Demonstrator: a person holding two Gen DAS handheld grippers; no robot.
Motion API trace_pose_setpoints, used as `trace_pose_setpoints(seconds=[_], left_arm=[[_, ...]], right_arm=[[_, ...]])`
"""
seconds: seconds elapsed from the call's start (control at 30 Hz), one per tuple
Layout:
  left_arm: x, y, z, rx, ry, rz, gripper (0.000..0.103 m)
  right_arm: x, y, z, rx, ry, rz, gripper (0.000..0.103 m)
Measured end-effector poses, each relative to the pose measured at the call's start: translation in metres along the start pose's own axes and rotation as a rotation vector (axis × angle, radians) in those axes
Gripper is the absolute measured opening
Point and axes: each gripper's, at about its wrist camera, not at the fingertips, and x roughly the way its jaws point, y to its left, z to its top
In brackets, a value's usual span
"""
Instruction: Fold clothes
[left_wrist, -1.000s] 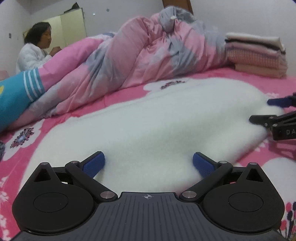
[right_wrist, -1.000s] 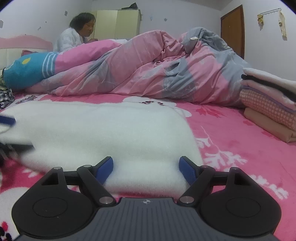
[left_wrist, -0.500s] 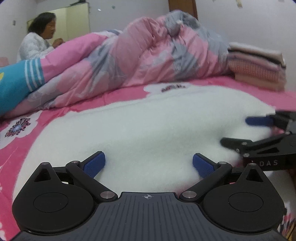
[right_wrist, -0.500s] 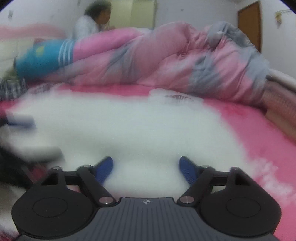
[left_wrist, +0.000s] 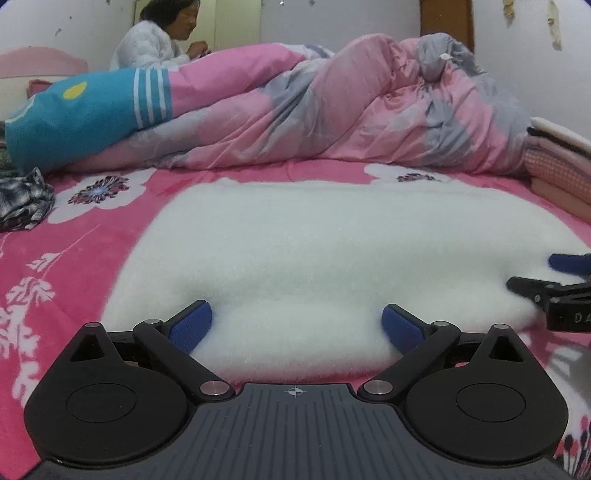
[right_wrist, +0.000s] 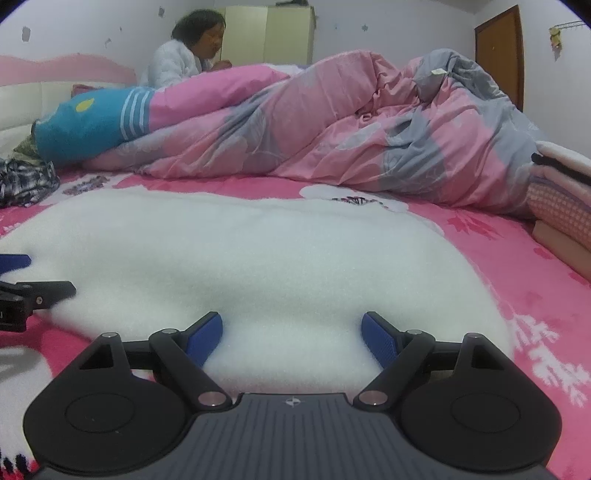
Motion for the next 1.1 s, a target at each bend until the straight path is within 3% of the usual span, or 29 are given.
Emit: trace_pose_setpoints(seconds=[0.07,0.2,0.33,0.53,0.9,1.1], left_arm=[[-0.002,0.001,-0.002,-0.003,-0.009,-0.008,0.100],[-0.003,0.002,-0.002,-0.003,-0.012,-0.008,0.100],[-0.002,0.002,-0.003,-0.005,-0.015,-0.010,0.100],[-0.001,0.003,-0.002,-0.008,-0.020,-0.012,0.100],[0.000,0.003,-0.002,-0.006,-0.015,-0.009,0.100],[0.006,0.001,0.020,-0.034,0.135,0.013,0.101]], right_arm=[[-0.010,0.006,0.012,-0.004,-0.019,-0.012,0.081],[-0.033,0.021,0.024,0.002,-0.150,0.045,0.082],[0.005,0.036,-0.001,-0.081,-0.006,0.044,0.087],[-0.001,0.025,-0.011,-0.032,-0.052,0.082,0.087],[0.007,0.027,-0.011,-0.035,-0.051,0.075,0.087],[0.006,0.027,-0.011,-0.034,-0.050,0.076,0.087]])
